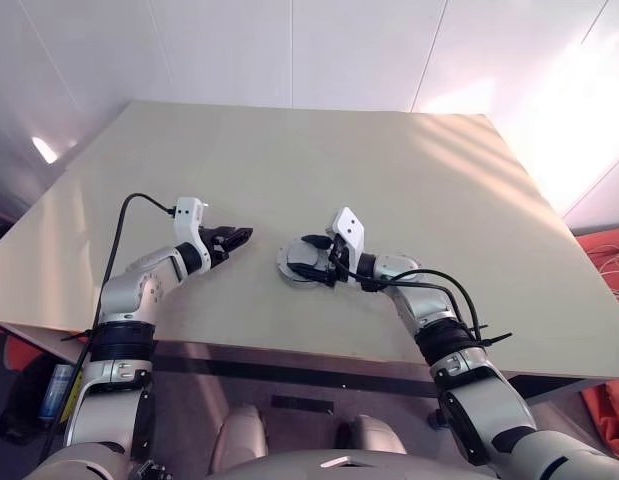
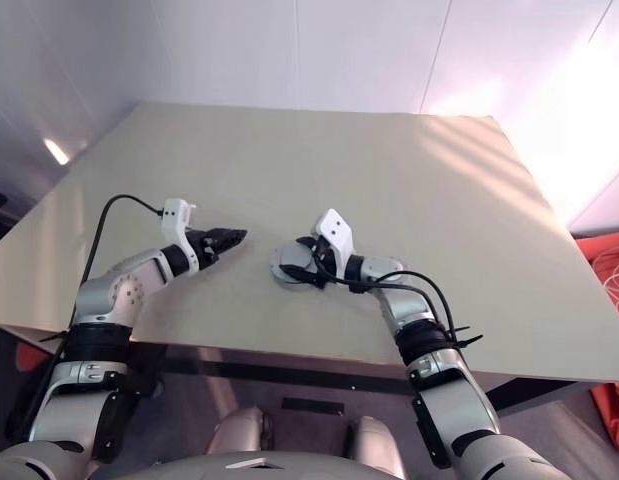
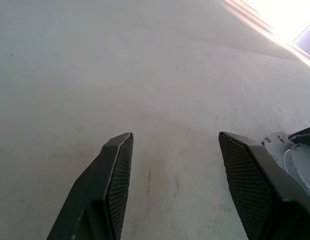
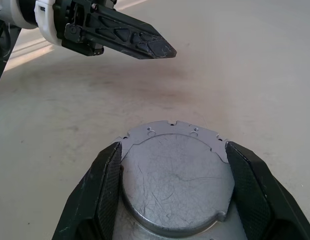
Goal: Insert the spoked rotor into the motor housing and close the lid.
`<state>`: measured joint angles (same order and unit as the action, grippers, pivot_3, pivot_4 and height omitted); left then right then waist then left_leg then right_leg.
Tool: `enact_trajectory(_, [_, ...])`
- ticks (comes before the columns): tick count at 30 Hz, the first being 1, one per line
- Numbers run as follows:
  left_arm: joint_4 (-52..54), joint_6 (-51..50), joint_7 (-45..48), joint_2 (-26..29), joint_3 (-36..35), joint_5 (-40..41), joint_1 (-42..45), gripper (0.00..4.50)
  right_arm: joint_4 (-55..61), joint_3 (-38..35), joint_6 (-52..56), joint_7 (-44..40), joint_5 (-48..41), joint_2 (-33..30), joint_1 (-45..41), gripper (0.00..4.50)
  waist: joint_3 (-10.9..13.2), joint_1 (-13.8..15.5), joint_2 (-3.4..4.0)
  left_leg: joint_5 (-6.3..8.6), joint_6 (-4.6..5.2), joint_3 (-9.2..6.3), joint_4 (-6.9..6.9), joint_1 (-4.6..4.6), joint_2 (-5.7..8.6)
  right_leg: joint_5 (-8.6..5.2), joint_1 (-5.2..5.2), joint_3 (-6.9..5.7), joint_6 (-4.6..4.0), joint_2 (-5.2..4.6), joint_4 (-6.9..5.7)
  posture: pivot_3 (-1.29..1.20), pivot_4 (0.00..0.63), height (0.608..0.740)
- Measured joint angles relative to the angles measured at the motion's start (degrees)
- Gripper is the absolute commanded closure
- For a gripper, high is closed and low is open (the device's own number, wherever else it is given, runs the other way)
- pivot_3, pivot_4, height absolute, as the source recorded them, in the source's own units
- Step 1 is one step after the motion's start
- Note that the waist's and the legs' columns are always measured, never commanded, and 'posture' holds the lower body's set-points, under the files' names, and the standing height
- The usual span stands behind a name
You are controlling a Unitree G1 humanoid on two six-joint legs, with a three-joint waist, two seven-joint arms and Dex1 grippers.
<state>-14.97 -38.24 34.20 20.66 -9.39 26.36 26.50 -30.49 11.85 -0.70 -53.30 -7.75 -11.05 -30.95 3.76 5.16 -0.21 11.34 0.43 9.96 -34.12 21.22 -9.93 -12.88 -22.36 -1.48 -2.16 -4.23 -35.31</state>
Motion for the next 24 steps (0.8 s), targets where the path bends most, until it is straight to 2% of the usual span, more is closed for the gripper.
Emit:
enact_trajectory(9, [0.0,0.0,0.0,0.0,0.0,0.0,0.0,1.62,0.0,-0.9,1.4,-1.6,-1.4,0.0,0.0,1.35,0.0,0.1,0.0,0.03,0.05,0.0,0.02,0.04,0.0,0.0,-0.01,0.0,0.0,0.0,0.08,0.0,0.0,0.74])
enact_trajectory(24, [0.1,0.0,0.0,0.0,-0.1,0.0,0.0,1.62,-4.5,-0.2,-4.7,-1.0,1.2,0.6,-1.7,1.35,0.0,-0.6,0.0,0.02,0.04,0.0,0.02,0.0,0.0,0.0,0.03,0.0,0.0,0.0,0.09,0.0,0.0,0.74])
